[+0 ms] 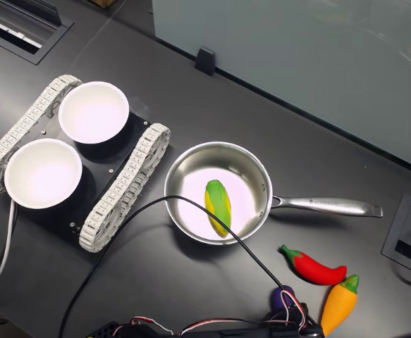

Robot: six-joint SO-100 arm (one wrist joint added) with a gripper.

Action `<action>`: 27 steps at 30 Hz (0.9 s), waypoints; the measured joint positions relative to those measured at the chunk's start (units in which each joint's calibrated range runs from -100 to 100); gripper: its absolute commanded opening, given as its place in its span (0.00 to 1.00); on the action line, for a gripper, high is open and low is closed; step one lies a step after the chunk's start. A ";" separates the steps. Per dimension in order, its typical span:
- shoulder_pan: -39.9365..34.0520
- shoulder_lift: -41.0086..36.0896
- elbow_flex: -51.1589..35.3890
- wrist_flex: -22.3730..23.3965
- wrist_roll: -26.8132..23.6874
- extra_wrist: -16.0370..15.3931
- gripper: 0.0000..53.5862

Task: Pick up the brinjal and place them in the pan

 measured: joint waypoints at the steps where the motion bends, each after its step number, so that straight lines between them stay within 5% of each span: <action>1: 0.33 -0.34 0.72 0.00 -0.15 0.09 0.56; 17: 3.63 -1.01 2.99 -0.25 -0.88 0.09 0.50; 27: 4.07 -0.25 0.90 -1.19 -0.59 0.00 0.21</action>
